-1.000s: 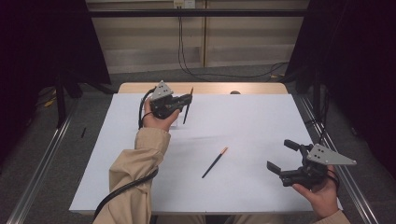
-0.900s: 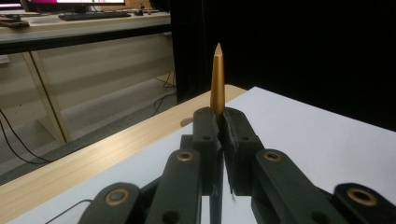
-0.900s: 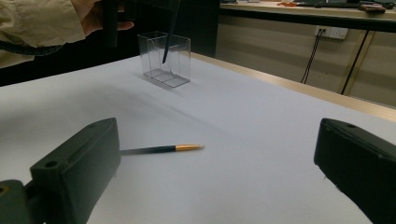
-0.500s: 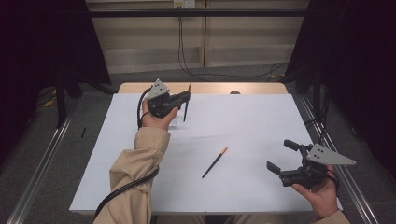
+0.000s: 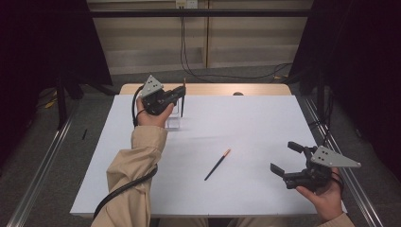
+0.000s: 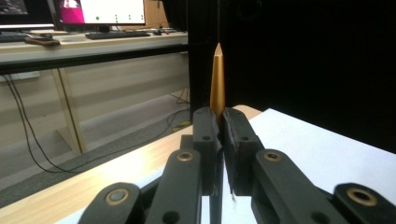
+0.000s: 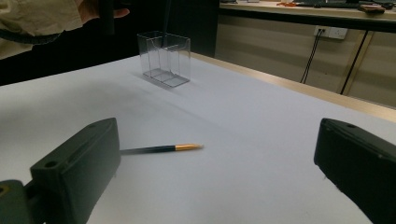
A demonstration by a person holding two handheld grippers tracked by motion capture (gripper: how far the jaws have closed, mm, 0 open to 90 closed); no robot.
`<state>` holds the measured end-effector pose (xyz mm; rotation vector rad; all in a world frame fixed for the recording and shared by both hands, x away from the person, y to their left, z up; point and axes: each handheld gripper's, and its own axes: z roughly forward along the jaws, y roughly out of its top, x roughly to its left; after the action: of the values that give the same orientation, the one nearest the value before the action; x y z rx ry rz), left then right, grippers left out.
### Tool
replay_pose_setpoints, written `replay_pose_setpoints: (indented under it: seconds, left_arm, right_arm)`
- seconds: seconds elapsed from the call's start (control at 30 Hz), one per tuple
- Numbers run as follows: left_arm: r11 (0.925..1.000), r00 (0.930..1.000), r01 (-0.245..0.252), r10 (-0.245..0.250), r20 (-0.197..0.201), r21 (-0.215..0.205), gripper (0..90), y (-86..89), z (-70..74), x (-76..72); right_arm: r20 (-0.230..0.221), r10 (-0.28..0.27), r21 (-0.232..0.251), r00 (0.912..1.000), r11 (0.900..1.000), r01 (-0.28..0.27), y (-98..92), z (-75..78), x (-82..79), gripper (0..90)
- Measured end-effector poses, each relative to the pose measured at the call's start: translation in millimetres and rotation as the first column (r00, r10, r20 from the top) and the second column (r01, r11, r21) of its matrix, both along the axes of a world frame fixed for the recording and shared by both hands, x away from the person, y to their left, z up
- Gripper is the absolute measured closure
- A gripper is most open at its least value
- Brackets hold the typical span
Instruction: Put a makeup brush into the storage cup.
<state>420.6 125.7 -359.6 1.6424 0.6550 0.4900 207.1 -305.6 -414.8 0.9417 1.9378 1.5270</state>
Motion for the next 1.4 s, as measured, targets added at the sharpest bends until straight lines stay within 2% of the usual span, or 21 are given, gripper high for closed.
replay_pose_setpoints:
  seconds: [0.37,0.43,0.73,1.2,1.4]
  left_arm:
    - [0.9988,0.9983,-0.046,0.046,0.035,0.013,84.3,10.4,9.1,6.4]
    - [0.9985,0.9981,-0.054,0.054,0.030,0.004,84.3,11.7,8.7,8.6]
    - [0.9956,0.9937,-0.093,0.093,0.062,-0.010,84.3,14.4,7.2,15.7]
    - [0.9906,0.9901,-0.126,0.129,0.055,-0.053,84.3,8.8,-1.1,24.9]
    - [0.9894,0.9881,-0.137,0.140,0.063,-0.049,84.3,5.7,-3.5,26.4]
  right_arm:
    - [-0.002,0.001,0.000,1.0000,1.000,-0.001,0.2,-0.3,0.0,0.2]
    - [-0.001,-0.001,0.000,1.0000,1.000,0.001,0.1,-0.6,0.2,0.2]
    - [-0.002,-0.001,0.003,1.0000,1.000,0.001,-0.4,-0.8,0.4,0.2]
    - [-0.001,0.000,0.006,1.0000,1.000,0.000,-1.7,-0.5,0.4,0.2]
    - [-0.002,0.001,0.007,1.0000,1.000,-0.001,-1.2,0.1,0.1,0.2]
